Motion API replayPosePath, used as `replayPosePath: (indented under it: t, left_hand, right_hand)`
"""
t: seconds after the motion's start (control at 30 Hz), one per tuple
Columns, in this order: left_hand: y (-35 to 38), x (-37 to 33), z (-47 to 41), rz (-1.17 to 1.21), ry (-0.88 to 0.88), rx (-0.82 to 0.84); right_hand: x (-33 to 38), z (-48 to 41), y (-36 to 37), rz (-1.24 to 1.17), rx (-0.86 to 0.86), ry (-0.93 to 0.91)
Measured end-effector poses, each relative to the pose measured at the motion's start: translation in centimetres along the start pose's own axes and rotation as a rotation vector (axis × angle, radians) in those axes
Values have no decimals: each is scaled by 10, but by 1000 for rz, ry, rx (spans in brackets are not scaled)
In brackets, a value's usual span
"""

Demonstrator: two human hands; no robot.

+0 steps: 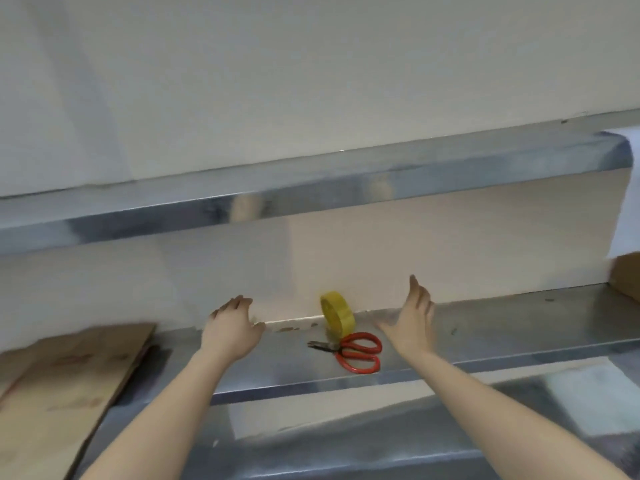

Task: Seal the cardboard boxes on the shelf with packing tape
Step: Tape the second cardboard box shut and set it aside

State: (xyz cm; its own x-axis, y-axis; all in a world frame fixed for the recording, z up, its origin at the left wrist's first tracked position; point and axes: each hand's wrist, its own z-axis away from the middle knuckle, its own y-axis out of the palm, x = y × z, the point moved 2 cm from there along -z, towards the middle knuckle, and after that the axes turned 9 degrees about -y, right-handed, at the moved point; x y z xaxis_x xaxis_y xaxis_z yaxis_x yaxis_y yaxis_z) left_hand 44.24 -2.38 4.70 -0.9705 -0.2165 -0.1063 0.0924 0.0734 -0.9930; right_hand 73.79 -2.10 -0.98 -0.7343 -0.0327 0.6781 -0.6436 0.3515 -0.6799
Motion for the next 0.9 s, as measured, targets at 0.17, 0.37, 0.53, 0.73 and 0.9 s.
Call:
replayPosePath:
  t: [0.17, 0.37, 0.53, 0.73, 0.9]
  left_hand:
    - [-11, 64, -11, 22, -102, 47]
    - [-25, 157, -13, 16, -299, 50]
    - [-19, 248, -5, 60, -454, 41]
    - [-11, 365, -24, 81, -569, 80]
    - [1, 456, -58, 93, -659, 119]
  right_hand:
    - [89, 2, 74, 88, 247, -297]
    - [205, 16, 162, 124, 552, -629]
    - [271, 42, 225, 104, 717, -697]
    - [326, 64, 310, 76, 876, -666]
    - [360, 74, 374, 107, 866, -561]
